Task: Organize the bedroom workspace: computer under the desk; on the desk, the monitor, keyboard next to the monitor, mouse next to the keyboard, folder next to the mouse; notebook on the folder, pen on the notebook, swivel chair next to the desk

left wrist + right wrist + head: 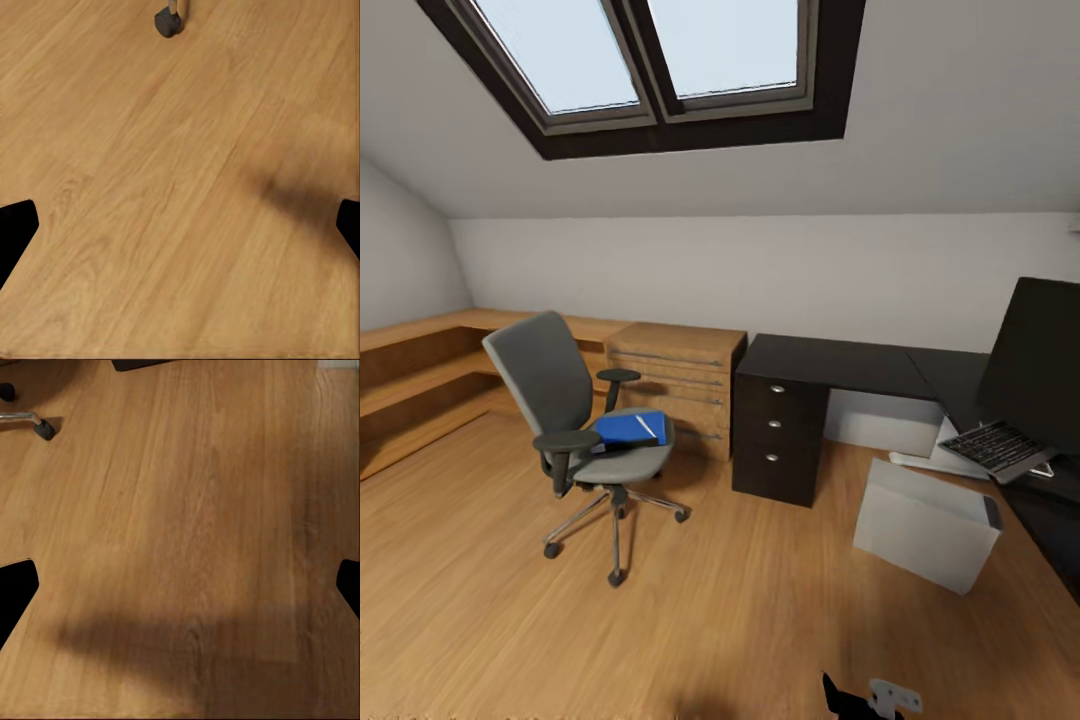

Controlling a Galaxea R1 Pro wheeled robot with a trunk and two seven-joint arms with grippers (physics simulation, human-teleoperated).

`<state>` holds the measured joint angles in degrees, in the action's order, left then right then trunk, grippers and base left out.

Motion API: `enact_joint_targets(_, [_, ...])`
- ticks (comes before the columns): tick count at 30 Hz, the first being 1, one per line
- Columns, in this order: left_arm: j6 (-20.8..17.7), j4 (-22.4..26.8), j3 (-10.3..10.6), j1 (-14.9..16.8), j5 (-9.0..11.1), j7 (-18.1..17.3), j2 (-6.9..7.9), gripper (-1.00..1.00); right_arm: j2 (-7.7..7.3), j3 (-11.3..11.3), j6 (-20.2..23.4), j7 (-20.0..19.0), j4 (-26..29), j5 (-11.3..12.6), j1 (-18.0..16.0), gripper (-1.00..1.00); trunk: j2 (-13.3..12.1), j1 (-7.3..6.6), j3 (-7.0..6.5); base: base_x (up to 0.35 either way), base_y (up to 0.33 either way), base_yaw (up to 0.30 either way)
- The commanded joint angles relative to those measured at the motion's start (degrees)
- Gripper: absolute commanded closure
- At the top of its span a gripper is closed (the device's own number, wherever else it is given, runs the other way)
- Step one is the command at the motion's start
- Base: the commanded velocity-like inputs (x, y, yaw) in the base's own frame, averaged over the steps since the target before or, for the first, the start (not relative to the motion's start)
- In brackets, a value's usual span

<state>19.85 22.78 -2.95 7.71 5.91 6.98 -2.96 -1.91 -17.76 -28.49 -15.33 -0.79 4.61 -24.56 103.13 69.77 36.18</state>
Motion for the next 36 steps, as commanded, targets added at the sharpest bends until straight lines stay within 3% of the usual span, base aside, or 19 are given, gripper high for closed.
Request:
enact_joint_targets(1, [0.19,-0.02,-0.11,0.02,0.42,-0.13,-0.03,-1.0,-0.02,-0.26,-0.08,-0.58,-0.09,0.49,-0.05,-1.0,0.03,-0.04,0.02,-0.328,0.0,-0.1])
enact_joint_targets(22, [0.19,-0.02,-0.04,0.02,0.42,-0.13,-0.03,-1.0,-0.08,-0.26,0.01,-0.5,-0.09,0.49,-0.05,-1.0,0.03,-0.04,-0.09,-0.324,-0.061,-0.021])
enact_joint_targets(36, [0.19,-0.02,-0.04,0.02,0.42,-0.13,-0.03,-1.0,-0.11,-0.26,0.01,-0.49,-0.09,0.49,-0.04,-1.0,0.03,-0.04,-0.09,-0.259,-0.122,-0.223])
